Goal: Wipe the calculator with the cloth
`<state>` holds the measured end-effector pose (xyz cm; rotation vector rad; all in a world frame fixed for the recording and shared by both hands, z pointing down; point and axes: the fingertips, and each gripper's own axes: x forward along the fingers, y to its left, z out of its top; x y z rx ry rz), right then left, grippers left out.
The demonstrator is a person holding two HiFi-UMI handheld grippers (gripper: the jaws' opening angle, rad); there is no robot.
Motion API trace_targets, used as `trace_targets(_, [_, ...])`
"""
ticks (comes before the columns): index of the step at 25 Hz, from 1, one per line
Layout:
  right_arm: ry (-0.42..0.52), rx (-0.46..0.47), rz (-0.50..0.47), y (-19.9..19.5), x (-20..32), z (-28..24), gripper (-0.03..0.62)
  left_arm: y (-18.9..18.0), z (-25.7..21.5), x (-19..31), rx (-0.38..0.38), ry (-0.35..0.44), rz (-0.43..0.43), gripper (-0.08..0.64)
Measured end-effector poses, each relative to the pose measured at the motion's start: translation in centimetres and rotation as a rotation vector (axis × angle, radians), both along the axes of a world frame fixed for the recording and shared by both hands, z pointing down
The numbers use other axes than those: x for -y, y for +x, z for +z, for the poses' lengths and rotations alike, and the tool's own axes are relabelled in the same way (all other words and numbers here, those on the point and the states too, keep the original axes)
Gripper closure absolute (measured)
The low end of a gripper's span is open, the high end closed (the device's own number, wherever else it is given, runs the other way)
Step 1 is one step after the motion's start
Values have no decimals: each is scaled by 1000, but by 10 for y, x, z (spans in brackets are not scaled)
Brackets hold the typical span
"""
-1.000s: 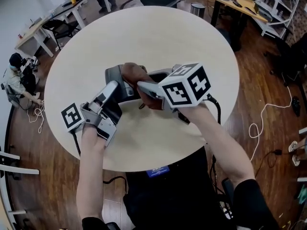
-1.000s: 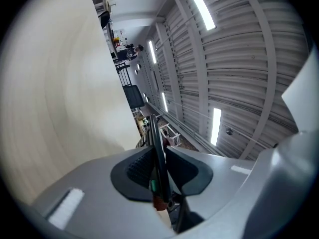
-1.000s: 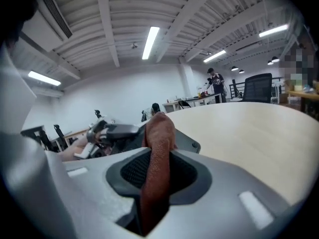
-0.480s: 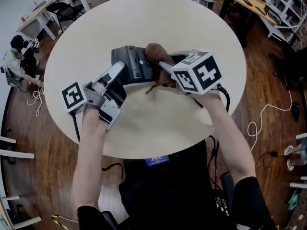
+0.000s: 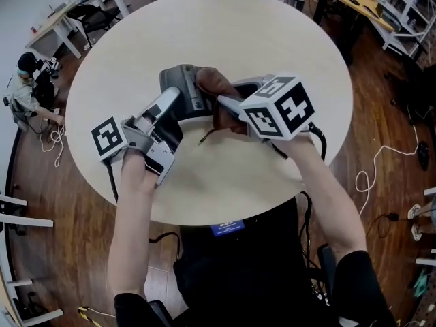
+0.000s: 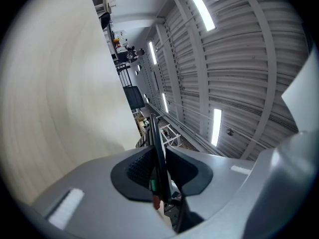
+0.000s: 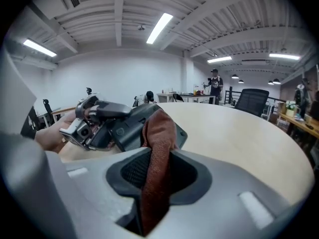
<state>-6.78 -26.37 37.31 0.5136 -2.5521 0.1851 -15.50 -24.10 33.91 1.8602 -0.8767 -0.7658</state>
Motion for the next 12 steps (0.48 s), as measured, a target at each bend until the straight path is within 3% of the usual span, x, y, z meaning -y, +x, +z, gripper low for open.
trace_targets(3, [-8,-49,37,12,13,9,493,0,0,-1,5,-3,1,482])
trace_targets(7, [48,-161,105,36,33,18,492,-1,-1,-1,12,-1,-2,482])
trace_targets(10, [43,-96,120,45,31,7,492,-1,0,-2,9,-5,-2,482])
trace_targets(12, [7,15,36,33,7,-13,492,-1,0,-2,7,-8,-2,482])
